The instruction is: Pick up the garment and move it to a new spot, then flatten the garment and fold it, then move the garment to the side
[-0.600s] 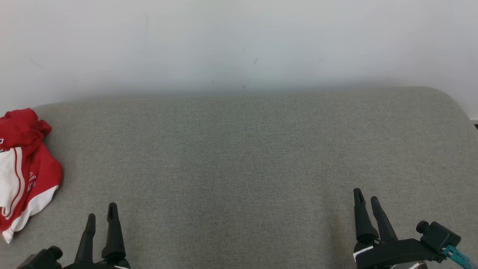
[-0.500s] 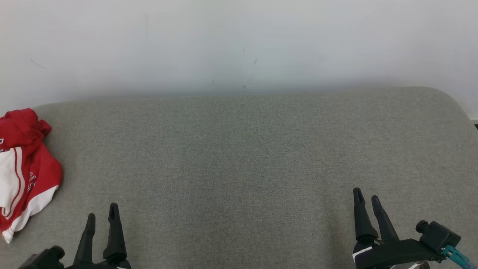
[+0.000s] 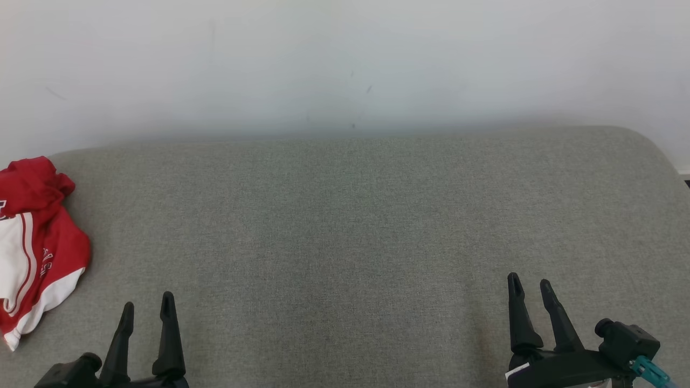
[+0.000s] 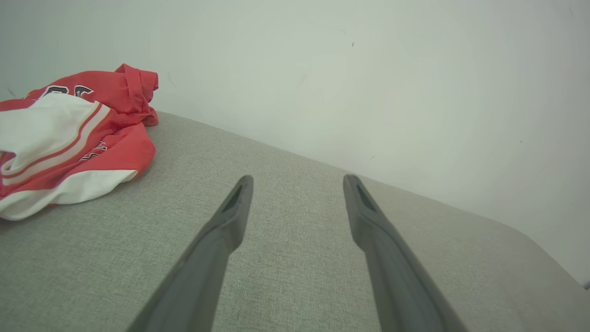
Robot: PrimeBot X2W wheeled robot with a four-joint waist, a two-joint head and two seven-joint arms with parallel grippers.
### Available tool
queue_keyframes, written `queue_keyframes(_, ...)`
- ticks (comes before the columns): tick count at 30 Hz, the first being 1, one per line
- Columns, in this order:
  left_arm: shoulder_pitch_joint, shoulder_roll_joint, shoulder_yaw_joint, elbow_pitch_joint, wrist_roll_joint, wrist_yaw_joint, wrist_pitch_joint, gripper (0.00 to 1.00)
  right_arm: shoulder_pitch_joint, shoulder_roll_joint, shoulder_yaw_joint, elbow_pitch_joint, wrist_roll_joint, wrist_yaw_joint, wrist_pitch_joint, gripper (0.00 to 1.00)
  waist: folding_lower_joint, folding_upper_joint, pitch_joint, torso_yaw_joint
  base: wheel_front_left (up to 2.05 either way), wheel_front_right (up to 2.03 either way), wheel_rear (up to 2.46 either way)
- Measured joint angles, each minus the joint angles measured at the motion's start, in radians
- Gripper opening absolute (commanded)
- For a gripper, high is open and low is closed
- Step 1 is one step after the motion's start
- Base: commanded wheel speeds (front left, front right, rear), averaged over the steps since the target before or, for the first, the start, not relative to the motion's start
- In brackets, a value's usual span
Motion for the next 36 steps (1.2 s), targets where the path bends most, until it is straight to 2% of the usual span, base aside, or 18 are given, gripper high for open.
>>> queue_keyframes(18, 0.021, 0.013, -0.009, -0.023, 0.182, 0.006, -0.044, 1.00, 0.011, 0.000, 0.002, -0.011, -0.184, 0.000, -0.044, 1.00, 0.0000, 0.0000, 0.001, 0.003, 0.00, 0.00, 0.00)
queue_keyframes(36, 0.035, 0.020, -0.008, -0.034, 0.309, 0.000, -0.078, 1.00, 0.017, 0.000, 0.002, -0.017, -0.298, 0.000, -0.077, 1.00, 0.0000, 0.0000, 0.003, 0.006, 0.00, 0.00, 0.00)
